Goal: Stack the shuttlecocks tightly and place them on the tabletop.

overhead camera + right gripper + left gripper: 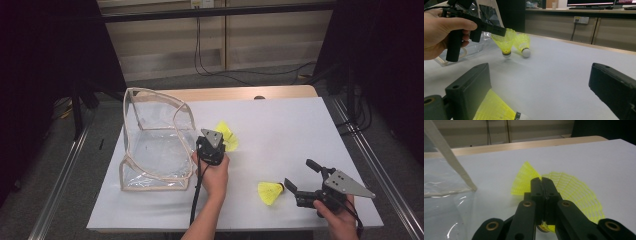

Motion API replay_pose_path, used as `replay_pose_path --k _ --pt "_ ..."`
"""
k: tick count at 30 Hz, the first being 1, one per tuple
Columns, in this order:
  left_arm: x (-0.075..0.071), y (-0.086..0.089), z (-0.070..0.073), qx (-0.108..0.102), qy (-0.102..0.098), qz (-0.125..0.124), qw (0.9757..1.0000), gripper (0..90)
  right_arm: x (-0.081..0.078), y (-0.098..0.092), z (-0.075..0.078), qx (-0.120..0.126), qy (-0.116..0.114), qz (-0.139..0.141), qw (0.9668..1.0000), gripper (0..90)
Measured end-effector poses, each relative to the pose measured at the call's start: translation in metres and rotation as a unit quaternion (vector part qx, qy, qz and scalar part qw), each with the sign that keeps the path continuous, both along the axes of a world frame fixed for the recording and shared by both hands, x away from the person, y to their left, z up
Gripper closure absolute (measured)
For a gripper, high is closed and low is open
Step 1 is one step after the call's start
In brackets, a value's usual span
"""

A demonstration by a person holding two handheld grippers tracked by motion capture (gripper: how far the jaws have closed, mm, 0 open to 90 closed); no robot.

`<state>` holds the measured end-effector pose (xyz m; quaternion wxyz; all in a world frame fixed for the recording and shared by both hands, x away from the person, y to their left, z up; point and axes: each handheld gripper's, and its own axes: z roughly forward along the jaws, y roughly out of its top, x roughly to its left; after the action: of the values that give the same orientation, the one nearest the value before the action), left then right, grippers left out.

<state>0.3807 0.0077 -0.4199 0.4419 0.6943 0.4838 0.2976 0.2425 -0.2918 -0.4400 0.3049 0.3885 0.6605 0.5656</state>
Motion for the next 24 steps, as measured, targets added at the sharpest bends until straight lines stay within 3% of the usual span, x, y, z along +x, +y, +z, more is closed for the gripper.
replay_pose_path --k 6,10,13,16,19,24 --pt "0.001 0.002 -0.001 0.022 -0.001 0.018 0.9996 89.1 0.000 0.001 0.000 -0.001 0.001 0.000 1.0000 3.4" --pt "0.002 0.004 -0.001 0.028 -0.003 0.025 0.9993 89.1 -0.001 0.001 0.000 -0.003 0.000 0.001 1.0000 3.4" --pt "0.004 0.006 -0.002 0.019 0.009 0.034 0.9992 89.1 0.000 0.001 0.000 -0.003 0.001 0.001 1.0000 3.4" --pt "0.006 0.005 -0.004 0.030 0.006 0.036 0.9989 88.8 0.000 0.001 0.000 -0.003 0.000 0.002 1.0000 3.4" --pt "0.008 0.004 -0.005 0.004 0.010 0.030 0.9995 86.7 -0.001 0.001 0.000 -0.002 0.001 0.002 1.0000 3.4" --pt "0.012 -0.001 -0.010 -0.025 0.023 0.000 0.9994 78.2 -0.001 0.001 0.000 -0.002 0.001 0.002 1.0000 3.4"
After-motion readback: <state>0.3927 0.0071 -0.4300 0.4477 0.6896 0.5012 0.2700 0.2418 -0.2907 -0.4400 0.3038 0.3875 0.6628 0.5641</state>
